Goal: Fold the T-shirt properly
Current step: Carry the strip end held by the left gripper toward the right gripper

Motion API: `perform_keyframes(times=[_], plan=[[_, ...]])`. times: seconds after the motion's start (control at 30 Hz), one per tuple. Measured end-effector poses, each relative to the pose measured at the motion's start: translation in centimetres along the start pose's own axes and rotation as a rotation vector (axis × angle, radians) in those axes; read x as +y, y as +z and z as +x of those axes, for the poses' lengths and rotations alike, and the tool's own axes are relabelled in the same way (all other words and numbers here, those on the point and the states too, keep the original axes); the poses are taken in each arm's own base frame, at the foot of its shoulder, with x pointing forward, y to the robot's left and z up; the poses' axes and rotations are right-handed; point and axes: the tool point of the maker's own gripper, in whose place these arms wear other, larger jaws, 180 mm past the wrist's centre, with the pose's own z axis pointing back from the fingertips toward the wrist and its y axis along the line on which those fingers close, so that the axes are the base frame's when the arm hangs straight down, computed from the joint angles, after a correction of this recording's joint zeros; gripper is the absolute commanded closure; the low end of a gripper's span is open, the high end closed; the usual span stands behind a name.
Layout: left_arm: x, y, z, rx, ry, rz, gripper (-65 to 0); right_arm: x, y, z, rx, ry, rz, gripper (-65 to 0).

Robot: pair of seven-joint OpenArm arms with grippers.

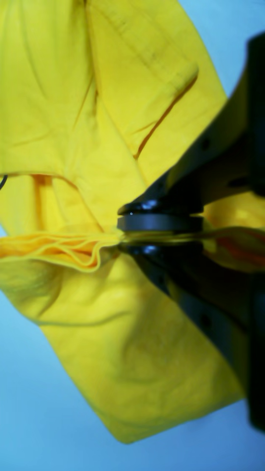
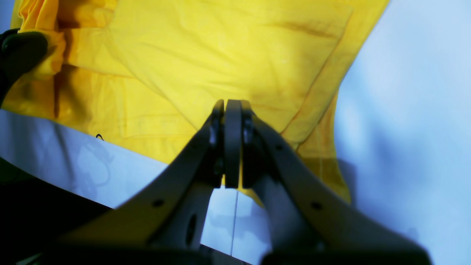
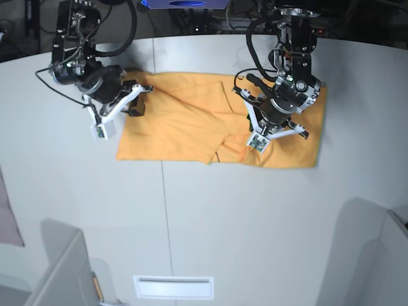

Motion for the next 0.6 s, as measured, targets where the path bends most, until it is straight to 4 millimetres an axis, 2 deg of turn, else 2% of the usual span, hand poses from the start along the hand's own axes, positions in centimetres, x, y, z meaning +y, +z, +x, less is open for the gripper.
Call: perform_keyframes(times=[0.13,0.37,0.43,0.5,0.6], plan=[[0.0,0.0,0.0,-0.001,0.002,-0.002,0.0,0.0,0.0,0.0,0.0,0.0,0.0,0.0],[-0.1,0.0,0.1,-0.003,0.003,-0.005,-35.7,0.0,0.0,0.0,0.0,0.0,0.0,0.0],[-0.5,-0.1,0.2,-0.004,-0.01,-0.014,-43.9,0.0,0.0,0.0,0.0,0.0,0.0,0.0],[-1.9,-0.2,0.6,-0.007,-0.046,-0.043,-49.7,0.0,0.0,0.0,0.0,0.0,0.0,0.0],[-5.8,-0.3,1.9,-0.037,-0.115,-0.137,-51.8,0.0,0.0,0.0,0.0,0.0,0.0,0.0]])
